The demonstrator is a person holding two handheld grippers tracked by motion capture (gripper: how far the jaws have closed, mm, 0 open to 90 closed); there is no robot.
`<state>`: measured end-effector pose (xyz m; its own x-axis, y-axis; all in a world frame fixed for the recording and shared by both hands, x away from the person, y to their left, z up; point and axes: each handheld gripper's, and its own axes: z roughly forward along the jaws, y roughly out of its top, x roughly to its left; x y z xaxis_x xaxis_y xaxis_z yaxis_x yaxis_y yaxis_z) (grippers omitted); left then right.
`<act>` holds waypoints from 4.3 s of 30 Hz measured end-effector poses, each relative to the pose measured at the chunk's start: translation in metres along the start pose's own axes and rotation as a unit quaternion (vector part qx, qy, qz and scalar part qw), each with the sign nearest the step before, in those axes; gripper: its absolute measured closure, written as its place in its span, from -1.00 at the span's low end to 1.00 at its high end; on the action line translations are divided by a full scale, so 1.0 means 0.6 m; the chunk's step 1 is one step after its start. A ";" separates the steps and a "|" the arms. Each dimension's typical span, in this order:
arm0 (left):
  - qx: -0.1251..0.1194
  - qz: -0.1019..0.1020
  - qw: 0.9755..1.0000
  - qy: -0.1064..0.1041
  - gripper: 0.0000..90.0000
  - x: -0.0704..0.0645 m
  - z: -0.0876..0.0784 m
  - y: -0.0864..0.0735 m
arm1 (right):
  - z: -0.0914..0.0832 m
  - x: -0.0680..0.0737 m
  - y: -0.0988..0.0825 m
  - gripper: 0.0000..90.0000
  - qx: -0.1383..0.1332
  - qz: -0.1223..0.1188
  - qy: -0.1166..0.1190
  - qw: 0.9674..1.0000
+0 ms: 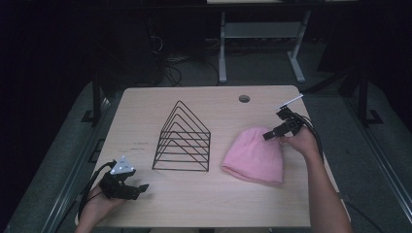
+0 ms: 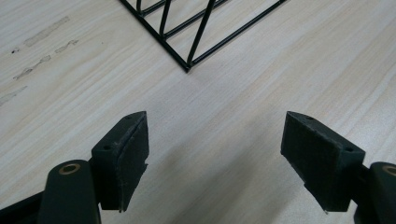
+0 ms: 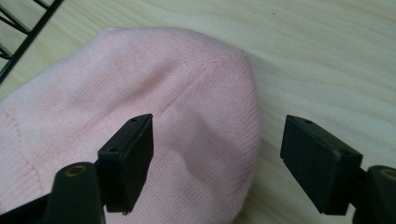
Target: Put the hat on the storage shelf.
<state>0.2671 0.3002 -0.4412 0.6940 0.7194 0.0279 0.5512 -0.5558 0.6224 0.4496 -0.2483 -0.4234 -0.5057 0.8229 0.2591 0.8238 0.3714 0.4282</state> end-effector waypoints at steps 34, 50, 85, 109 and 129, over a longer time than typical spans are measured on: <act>0.010 0.004 1.000 0.006 -0.48 -0.001 0.001 0.000 | 0.024 -0.010 -0.032 0.70 -0.010 0.015 0.055 0.998; -0.004 0.003 1.000 -0.005 -0.48 -0.006 -0.010 0.005 | -0.048 0.016 -0.029 0.74 -0.067 -0.014 0.079 0.995; -0.043 0.054 0.994 -0.083 -0.48 -0.020 -0.102 0.125 | -0.257 0.115 0.008 0.76 -0.135 -0.137 0.054 0.980; -0.066 0.062 0.990 -0.109 -0.48 -0.018 -0.119 0.174 | -0.340 0.230 0.082 0.76 -0.165 -0.217 0.081 0.959; -0.086 0.065 0.984 -0.138 -0.46 -0.008 -0.122 0.218 | -0.385 0.353 0.166 0.76 -0.184 -0.291 0.112 0.932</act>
<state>0.3018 0.2545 -0.3024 0.8665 0.4922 -0.0827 0.3783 -0.5397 0.7521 0.3657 -0.1365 -0.1258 -0.9141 0.4027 0.0479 0.2715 0.5200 0.8099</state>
